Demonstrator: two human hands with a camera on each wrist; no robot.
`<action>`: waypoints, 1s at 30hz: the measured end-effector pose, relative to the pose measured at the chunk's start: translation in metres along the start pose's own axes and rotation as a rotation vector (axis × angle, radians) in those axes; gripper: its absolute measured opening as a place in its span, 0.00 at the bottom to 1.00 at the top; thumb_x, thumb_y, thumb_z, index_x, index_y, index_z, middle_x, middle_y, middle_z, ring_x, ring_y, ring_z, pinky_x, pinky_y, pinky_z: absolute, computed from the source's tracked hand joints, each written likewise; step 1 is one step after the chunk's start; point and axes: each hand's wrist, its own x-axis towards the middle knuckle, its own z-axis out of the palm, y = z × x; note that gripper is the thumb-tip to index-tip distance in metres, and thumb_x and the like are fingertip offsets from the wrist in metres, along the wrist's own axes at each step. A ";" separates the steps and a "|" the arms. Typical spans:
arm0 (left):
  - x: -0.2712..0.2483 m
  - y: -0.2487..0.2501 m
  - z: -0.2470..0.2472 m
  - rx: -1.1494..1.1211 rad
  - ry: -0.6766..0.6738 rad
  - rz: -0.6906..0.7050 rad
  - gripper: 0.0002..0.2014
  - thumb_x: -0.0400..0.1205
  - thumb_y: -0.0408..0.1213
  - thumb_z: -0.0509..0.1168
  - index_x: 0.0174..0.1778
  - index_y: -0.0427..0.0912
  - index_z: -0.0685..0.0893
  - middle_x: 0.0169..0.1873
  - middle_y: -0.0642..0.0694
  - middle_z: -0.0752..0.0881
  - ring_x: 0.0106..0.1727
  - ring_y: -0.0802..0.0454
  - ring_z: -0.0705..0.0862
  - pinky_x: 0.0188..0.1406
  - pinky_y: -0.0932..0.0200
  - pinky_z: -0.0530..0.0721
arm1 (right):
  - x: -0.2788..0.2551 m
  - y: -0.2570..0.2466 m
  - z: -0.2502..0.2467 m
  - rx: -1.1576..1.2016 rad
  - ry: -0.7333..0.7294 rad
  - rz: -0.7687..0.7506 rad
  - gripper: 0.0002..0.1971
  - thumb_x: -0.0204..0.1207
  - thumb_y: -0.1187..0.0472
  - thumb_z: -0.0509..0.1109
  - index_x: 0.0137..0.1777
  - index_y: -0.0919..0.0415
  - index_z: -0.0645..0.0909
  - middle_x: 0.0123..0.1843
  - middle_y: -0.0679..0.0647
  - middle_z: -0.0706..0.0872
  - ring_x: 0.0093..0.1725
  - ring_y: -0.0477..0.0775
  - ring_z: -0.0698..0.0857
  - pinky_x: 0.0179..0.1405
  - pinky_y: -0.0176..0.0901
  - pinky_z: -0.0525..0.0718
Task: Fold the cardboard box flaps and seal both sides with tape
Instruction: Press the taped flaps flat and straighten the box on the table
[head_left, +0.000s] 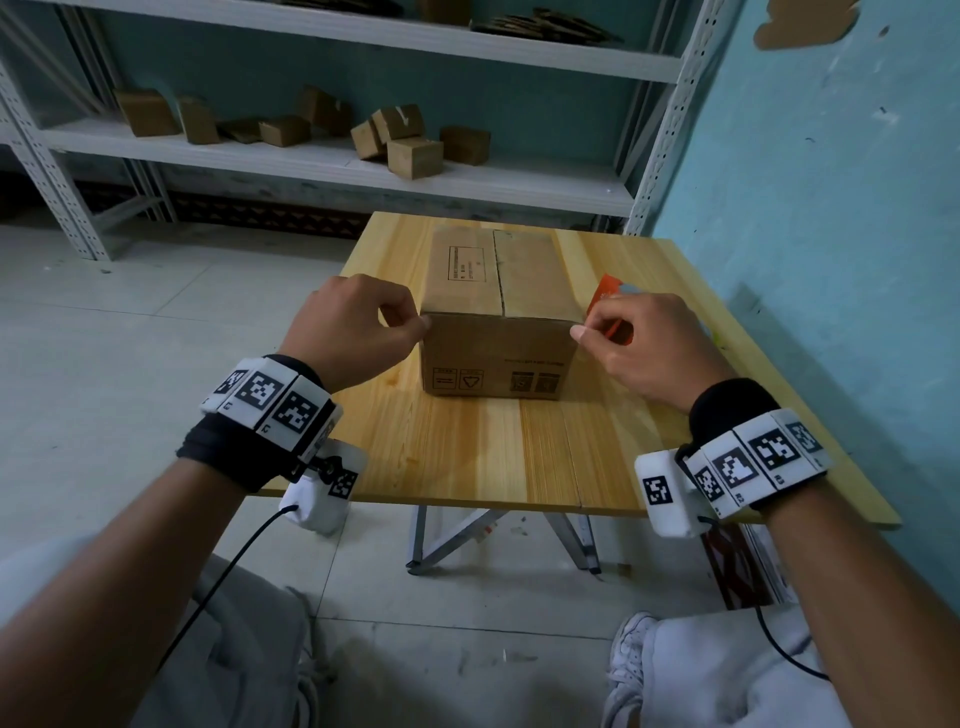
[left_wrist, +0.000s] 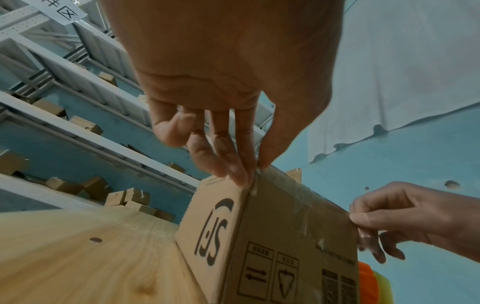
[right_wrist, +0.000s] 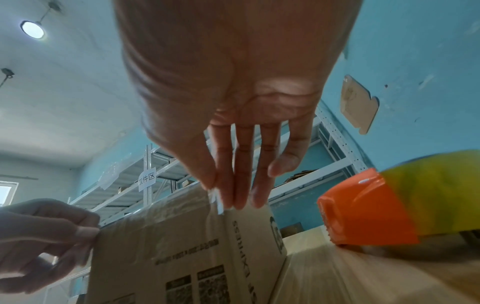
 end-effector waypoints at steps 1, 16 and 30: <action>0.000 0.001 -0.002 -0.030 -0.024 -0.020 0.14 0.83 0.49 0.63 0.38 0.48 0.87 0.31 0.56 0.86 0.35 0.56 0.83 0.33 0.62 0.77 | 0.000 0.002 -0.001 0.008 -0.019 0.012 0.17 0.81 0.47 0.67 0.37 0.56 0.86 0.31 0.44 0.83 0.29 0.39 0.77 0.31 0.29 0.70; 0.007 0.002 0.012 -0.143 0.217 0.118 0.03 0.80 0.39 0.69 0.47 0.47 0.86 0.49 0.49 0.84 0.45 0.57 0.82 0.46 0.56 0.84 | 0.008 -0.010 0.011 0.152 0.182 -0.077 0.05 0.78 0.57 0.72 0.49 0.57 0.87 0.49 0.49 0.84 0.48 0.47 0.83 0.53 0.51 0.86; 0.011 0.019 0.021 -0.107 0.193 0.248 0.08 0.79 0.39 0.69 0.52 0.45 0.90 0.51 0.50 0.86 0.53 0.51 0.81 0.52 0.50 0.83 | 0.009 -0.018 0.011 0.190 0.200 -0.095 0.04 0.76 0.60 0.75 0.48 0.58 0.89 0.46 0.49 0.87 0.47 0.46 0.84 0.51 0.44 0.86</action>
